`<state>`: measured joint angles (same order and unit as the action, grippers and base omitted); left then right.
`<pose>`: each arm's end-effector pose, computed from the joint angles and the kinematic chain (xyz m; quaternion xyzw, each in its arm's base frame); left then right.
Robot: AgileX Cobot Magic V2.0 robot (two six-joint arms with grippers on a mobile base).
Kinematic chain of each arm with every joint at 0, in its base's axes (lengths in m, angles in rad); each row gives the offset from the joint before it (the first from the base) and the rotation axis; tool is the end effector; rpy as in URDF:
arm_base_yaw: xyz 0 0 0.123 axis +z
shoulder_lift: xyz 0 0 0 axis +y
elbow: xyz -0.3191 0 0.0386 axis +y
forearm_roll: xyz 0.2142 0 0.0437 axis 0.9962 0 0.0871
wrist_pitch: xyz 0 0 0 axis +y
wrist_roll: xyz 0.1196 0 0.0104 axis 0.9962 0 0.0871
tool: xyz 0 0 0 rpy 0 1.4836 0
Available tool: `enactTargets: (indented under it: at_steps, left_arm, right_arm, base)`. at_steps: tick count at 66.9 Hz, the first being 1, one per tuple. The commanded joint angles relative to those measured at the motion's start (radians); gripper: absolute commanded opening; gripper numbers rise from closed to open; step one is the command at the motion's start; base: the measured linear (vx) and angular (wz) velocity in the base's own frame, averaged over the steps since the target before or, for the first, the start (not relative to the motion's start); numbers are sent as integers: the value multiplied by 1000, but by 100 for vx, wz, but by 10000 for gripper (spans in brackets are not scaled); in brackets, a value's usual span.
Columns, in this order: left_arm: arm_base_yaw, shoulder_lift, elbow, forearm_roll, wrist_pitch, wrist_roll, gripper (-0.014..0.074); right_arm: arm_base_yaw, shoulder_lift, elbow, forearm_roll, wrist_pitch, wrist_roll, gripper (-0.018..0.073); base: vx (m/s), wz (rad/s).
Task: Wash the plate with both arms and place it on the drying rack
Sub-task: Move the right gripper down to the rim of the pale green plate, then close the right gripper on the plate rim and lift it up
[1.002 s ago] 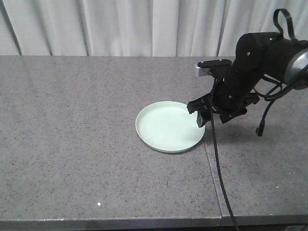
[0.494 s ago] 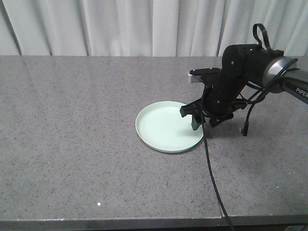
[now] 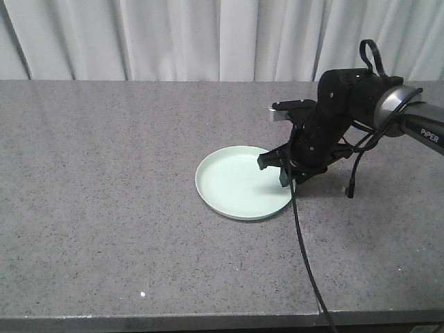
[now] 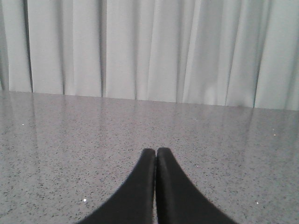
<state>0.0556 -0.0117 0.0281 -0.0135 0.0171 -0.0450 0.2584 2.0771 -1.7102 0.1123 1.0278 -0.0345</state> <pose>0.0152 0.0008 0.2044 -0.0391 0.6868 -0.0011 0.7258 0.4181 0.1224 0.2320 -0.1222 0.9825 0.0658 0.1245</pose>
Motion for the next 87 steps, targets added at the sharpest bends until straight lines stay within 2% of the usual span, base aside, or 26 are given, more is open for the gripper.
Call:
enactTargets:
  at_steps: [1, 18, 36, 65, 73, 87]
  left_arm:
    - [-3, -14, -27, -1, -75, 1, -6]
    - [-3, -14, -27, -1, -75, 1, -6]
    - [-3, -14, -27, -1, -75, 1, -6]
    - [-3, -14, -27, -1, -75, 1, -6]
    - [-3, -14, -27, -1, -75, 1, -6]
    - [-3, -14, -27, -1, -75, 1, -6]
  right_arm:
    - [-3, -45, -31, 1, -31, -4, 216]
    - [-3, -38, -31, 0, -43, -4, 195]
    - [-3, -40, -31, -3, -44, -4, -15]
    - [-2, -186, -28, 10, 43, -1, -4]
    - [-2, -243, -6, 66, 44, -25, -3]
    - [-2, -383, 181, 199, -31, -120, -3]
  base:
    - [0, 0]
    - [0, 0]
    - [0, 0]
    - [0, 0]
    - [0, 0]
    - [0, 0]
